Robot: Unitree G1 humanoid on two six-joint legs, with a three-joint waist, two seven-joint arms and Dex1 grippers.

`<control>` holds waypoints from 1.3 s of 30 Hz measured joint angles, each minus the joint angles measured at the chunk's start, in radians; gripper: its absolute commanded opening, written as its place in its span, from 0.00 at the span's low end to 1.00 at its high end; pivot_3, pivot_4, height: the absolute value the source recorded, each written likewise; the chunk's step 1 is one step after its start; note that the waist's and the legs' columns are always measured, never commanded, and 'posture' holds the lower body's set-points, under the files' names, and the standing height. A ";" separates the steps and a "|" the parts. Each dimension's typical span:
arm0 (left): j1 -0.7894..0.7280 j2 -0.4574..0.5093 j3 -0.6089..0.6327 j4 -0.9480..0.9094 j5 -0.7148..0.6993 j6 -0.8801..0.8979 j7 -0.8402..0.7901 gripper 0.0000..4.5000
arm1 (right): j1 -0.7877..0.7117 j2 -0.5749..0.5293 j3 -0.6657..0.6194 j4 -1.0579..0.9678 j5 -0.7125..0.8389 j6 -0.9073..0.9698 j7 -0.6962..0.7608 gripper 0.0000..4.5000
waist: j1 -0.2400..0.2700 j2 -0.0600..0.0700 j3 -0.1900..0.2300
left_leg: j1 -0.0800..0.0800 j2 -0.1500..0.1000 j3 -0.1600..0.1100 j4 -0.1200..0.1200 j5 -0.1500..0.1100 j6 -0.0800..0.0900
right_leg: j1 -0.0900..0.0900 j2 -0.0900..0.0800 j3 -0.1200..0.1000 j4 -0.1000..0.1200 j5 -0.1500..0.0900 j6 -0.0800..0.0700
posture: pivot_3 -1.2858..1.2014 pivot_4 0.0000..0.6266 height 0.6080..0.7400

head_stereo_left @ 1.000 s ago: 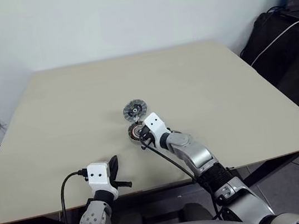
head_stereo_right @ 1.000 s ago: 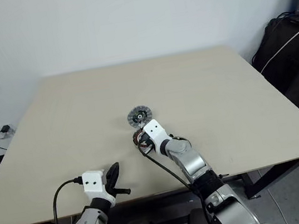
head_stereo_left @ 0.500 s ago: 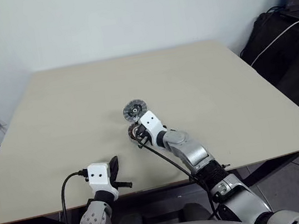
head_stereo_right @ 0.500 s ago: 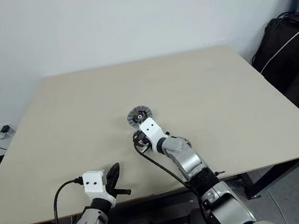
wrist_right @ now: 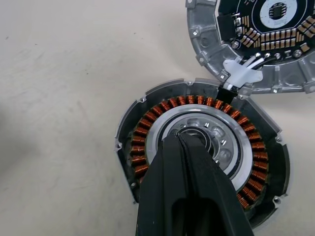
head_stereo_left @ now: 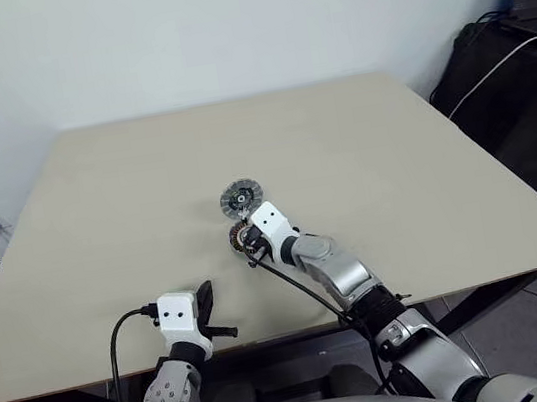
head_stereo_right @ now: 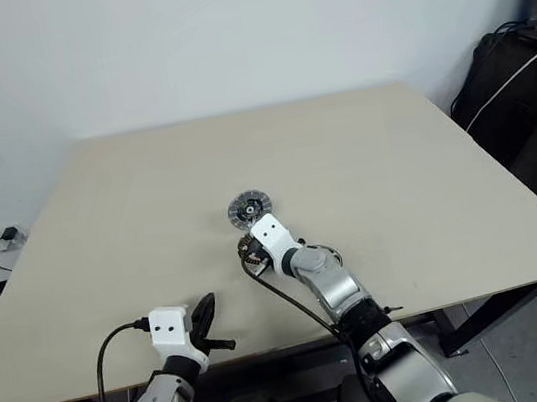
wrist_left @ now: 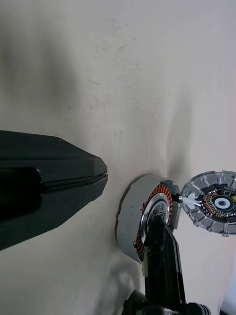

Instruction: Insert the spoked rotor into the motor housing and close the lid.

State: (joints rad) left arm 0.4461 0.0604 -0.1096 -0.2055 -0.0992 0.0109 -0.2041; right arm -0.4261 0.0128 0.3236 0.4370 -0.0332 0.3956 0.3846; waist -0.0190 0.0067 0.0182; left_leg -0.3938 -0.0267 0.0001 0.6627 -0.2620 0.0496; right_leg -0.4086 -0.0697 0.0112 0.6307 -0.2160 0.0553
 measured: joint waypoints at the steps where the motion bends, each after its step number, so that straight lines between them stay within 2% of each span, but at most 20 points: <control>1: 0.000 0.000 0.000 0.000 0.000 0.000 0.000 0.00 | -0.003 0.001 0.000 0.008 0.000 -0.005 -0.001 0.00 | 0.000 0.000 0.000 | 0.000 0.000 0.000 0.000 0.000 0.000 | 0.000 0.000 0.000 0.000 0.000 0.000 | 0.52 0.00 1.00; 12: 0.000 0.000 0.000 0.000 0.000 0.002 0.002 0.00 | -0.037 0.004 -0.018 0.074 -0.001 -0.043 -0.019 0.00 | -0.002 0.001 -0.001 | 0.001 0.000 0.000 0.001 0.002 0.003 | 0.000 0.001 0.000 0.002 0.000 0.000 | 0.52 0.00 1.00; 23: -0.001 -0.008 -0.001 0.002 0.000 0.001 0.001 0.00 | -0.012 -0.037 -0.024 0.019 0.005 -0.014 0.026 0.00 | -0.003 0.001 -0.001 | 0.001 0.000 0.000 0.001 0.003 0.003 | 0.000 0.000 0.001 0.002 0.000 -0.001 | 0.52 0.00 1.00; 31: -0.008 -0.007 -0.010 0.005 -0.001 0.001 -0.003 0.00 | 0.010 -0.012 -0.029 -0.059 0.015 -0.038 0.025 0.00 | -0.004 0.001 -0.001 | 0.001 0.001 0.000 0.001 0.003 0.003 | 0.000 0.000 0.001 0.002 0.000 -0.001 | 0.52 0.00 1.00; 39: -0.008 -0.006 -0.010 0.005 0.000 0.002 -0.003 0.00 | 0.003 0.007 -0.023 -0.017 -0.019 -0.060 -0.026 0.00 | -0.004 0.001 -0.001 | 0.001 0.000 0.000 0.001 0.002 0.001 | 0.000 0.000 0.001 0.002 0.000 -0.001 | 0.52 0.00 1.00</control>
State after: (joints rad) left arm 0.4383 0.0542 -0.1198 -0.2002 -0.0996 0.0124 -0.2066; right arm -0.4231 0.0194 0.3011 0.4195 -0.0523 0.3356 0.3582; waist -0.0234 0.0077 0.0171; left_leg -0.3933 -0.0263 0.0000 0.6632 -0.2605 0.0508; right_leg -0.4091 -0.0694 0.0121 0.6327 -0.2157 0.0548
